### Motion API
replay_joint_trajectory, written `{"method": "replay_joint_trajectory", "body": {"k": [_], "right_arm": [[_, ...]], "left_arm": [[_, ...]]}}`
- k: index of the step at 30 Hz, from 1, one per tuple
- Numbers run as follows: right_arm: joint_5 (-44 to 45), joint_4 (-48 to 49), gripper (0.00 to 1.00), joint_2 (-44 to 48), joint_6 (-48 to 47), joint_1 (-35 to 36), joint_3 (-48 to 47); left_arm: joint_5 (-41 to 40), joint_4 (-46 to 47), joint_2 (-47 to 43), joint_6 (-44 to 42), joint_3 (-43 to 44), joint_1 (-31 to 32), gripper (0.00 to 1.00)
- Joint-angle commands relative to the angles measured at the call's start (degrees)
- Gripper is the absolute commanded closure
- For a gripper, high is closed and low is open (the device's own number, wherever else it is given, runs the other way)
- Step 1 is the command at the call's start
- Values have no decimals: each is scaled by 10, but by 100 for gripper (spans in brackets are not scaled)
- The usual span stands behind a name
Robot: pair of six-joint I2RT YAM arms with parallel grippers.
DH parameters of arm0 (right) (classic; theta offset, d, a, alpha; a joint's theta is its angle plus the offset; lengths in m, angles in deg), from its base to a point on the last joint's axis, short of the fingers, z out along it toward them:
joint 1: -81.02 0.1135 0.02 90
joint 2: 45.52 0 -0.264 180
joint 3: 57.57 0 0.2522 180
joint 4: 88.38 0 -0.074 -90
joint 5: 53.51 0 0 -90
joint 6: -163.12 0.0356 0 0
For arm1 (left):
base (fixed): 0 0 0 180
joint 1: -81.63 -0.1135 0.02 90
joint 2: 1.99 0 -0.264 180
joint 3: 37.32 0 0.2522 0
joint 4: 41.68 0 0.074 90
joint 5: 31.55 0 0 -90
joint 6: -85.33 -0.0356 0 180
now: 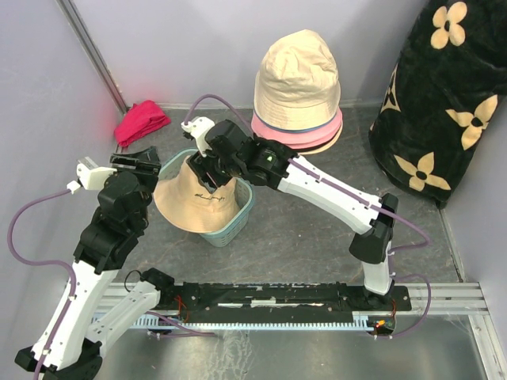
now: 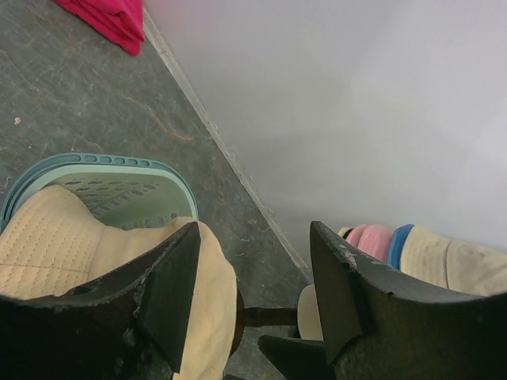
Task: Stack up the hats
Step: Pick up the hat from the bin.
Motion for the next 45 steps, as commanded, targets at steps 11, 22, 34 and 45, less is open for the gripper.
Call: {"method": "replay_joint_trajectory", "body": {"k": [11, 22, 34, 45], "right_arm": [[5, 44, 35, -30, 20, -4, -7], [5, 52, 59, -31, 20, -5, -1], [8, 40, 39, -26, 26, -6, -8], [17, 35, 39, -36, 27, -7, 6]], "left_arm": [[-10, 4, -11, -19, 2, -2, 35], [-9, 4, -8, -15, 2, -2, 35], [-9, 3, -8, -11, 3, -3, 35], [-10, 2, -10, -12, 4, -2, 36]]}}
